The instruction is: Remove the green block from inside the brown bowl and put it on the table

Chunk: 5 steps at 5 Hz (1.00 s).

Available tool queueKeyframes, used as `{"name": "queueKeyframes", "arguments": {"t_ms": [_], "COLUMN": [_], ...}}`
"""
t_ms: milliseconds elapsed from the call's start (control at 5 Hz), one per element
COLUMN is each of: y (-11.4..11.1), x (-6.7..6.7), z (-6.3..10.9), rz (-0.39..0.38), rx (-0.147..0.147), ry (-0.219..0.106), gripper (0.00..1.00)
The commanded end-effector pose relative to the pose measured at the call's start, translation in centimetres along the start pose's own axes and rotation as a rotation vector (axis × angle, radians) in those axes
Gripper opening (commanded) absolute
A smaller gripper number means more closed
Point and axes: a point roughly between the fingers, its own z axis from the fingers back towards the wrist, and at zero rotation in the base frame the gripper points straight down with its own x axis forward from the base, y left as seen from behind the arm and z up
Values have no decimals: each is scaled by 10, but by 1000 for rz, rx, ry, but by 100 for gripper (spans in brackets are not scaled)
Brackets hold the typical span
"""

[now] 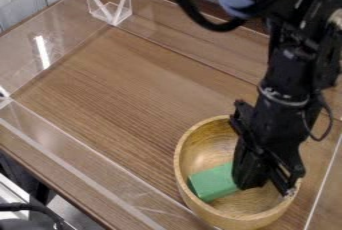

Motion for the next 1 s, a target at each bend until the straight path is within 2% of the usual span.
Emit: {"name": "queueKeyframes", "arguments": {"t_ms": [0, 600, 800], "y": [4, 10, 10], "x": [4, 6, 6], "z": [27, 27, 23], "rz": [33, 54, 59], "rx": [0, -7, -9], "ry": [-84, -112, -112], "gripper": [0, 0, 100]}}
